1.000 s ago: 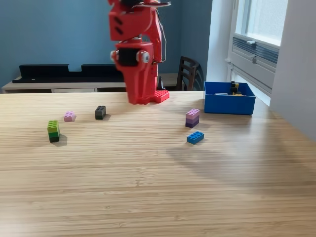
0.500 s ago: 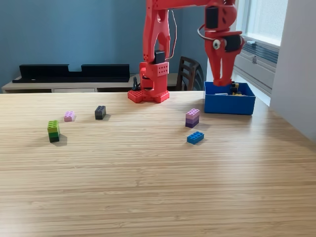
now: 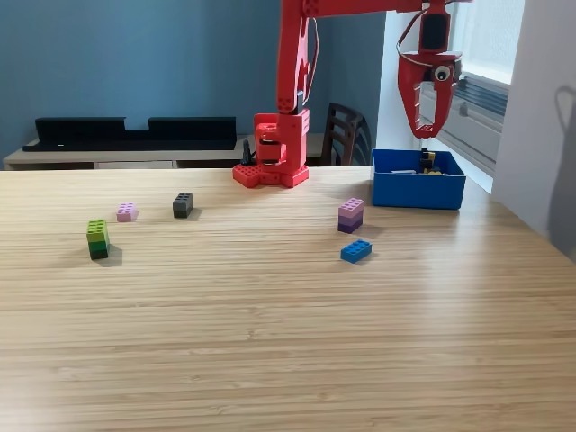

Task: Grasp a lego block and put it in the bin.

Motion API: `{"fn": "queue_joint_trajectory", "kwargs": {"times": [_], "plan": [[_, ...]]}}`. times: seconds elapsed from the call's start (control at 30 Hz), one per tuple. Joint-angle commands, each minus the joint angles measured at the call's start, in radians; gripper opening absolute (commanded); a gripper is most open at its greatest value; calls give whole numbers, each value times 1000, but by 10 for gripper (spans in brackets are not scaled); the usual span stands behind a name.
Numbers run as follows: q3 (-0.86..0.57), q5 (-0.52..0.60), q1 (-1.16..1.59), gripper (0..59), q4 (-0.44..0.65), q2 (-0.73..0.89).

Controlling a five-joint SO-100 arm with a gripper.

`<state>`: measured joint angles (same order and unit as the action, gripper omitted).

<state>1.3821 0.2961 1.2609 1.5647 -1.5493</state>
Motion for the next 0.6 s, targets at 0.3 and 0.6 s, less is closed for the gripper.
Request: {"fn": "queue_joint_trajectory", "kwargs": {"times": [0.3,0.6], "plan": [[-8,-52,11,269,11,-91],[-43,-40,-28,98,11,-91]]}}
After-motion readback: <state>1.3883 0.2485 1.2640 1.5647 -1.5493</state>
